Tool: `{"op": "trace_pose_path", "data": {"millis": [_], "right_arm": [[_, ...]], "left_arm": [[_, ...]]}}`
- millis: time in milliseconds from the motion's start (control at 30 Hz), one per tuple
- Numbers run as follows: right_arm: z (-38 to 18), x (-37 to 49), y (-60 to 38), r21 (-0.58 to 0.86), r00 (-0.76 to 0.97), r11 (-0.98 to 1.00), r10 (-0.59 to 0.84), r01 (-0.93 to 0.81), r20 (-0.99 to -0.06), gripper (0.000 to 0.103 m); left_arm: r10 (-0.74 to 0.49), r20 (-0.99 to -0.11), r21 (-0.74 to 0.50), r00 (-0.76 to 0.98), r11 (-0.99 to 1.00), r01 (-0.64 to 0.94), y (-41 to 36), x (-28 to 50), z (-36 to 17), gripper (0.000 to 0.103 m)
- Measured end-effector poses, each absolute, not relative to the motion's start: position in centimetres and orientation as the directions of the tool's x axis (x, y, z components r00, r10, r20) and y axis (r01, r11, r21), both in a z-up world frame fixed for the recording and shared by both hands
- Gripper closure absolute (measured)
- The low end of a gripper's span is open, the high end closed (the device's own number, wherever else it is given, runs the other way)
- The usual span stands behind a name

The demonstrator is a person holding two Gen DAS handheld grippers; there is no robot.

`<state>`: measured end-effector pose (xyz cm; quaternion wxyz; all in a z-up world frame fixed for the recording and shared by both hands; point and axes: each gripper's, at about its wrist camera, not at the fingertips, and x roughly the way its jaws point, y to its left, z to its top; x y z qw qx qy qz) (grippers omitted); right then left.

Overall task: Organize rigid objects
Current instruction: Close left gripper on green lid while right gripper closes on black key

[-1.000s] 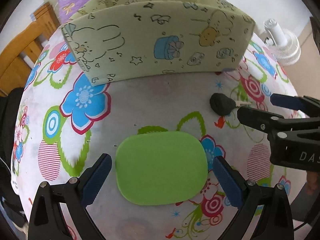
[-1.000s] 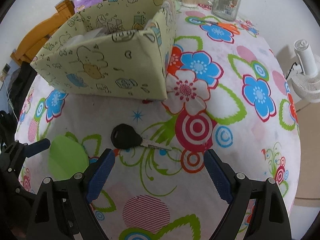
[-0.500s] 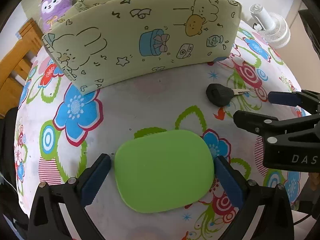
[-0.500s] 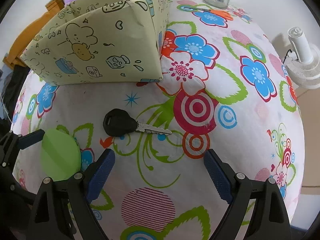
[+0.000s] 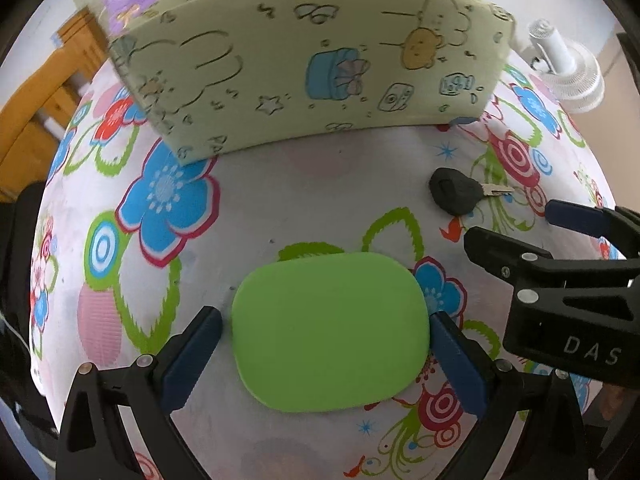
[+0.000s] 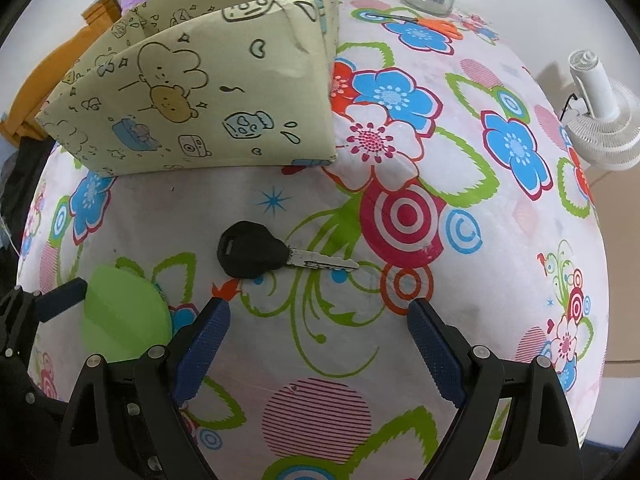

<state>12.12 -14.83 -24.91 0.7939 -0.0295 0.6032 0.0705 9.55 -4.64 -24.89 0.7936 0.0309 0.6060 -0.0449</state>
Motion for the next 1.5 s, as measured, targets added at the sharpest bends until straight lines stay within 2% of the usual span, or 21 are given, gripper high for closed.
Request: {"op": "trace_pose_path", "data": {"millis": [167, 267, 533, 767, 900, 967, 1033, 1100, 1300, 1367, 1500], "right_arm": [[-25.0, 12.4, -14.7, 0.034, 0.258, 0.985, 0.078, -0.17, -0.963, 0.011], [-25.1, 12.7, -14.5, 0.024, 0.265, 0.981, 0.074, -0.19, -0.961, 0.011], [-25.1, 12.9, -12.8, -0.008, 0.28, 0.971, 0.06, -0.237, -0.958, 0.011], [-25.2, 13.6, -12.0, -0.004, 0.266, 0.972, 0.061, -0.234, -0.962, 0.014], [-25.0, 14.3, -11.0, -0.003, 0.262, 0.963, 0.071, -0.27, -0.962, 0.025], [-24.7, 14.4, -10.6, -0.001, 0.261, 0.959, 0.076, -0.283, -0.962, 0.035], [-24.4, 14.5, -10.2, -0.001, 0.264, 0.96, 0.077, -0.281, -0.961, 0.053], [-24.2, 14.5, -10.0, 0.0, 0.261, 0.959, 0.077, -0.284, -0.962, 0.061], [-24.0, 15.3, -9.7, 0.002, 0.239, 0.968, 0.065, -0.253, -0.969, 0.064], [-23.8, 15.3, -9.5, 0.01, 0.231, 0.973, 0.065, -0.233, -0.971, 0.069], [-22.9, 14.6, -9.6, 0.017, 0.238, 0.978, 0.067, -0.206, -0.969, 0.069]], "left_arm": [[-0.026, -0.959, -0.013, 0.282, 0.999, 0.049, -3.7, 8.7, -24.9, 0.001], [-0.015, -0.954, -0.002, 0.298, 0.999, 0.042, -3.3, 7.9, -24.7, 0.007], [-0.03, -0.959, -0.036, 0.281, 0.999, -0.016, -2.2, 7.8, -24.0, 0.008], [-0.001, -0.958, -0.008, 0.285, 1.0, -0.026, 0.0, 8.8, -23.6, 0.008], [-0.003, -0.958, -0.009, 0.287, 1.0, -0.02, 1.0, 9.7, -23.5, 0.008], [-0.014, -0.958, -0.019, 0.287, 1.0, -0.017, 1.3, 9.8, -23.3, 0.008], [-0.025, -0.958, -0.03, 0.287, 0.999, -0.011, 1.6, 10.2, -23.2, 0.008], [-0.027, -0.958, -0.028, 0.287, 1.0, 0.0, 1.2, 10.8, -23.2, 0.008], [-0.053, -0.955, -0.044, 0.291, 0.998, 0.036, 1.4, 11.0, -22.5, 0.008], [-0.061, -0.954, -0.048, 0.295, 0.998, 0.05, 1.2, 11.1, -22.5, 0.008], [-0.064, -0.951, -0.041, 0.303, 0.996, 0.08, 1.6, 11.4, -22.1, 0.008]]}}
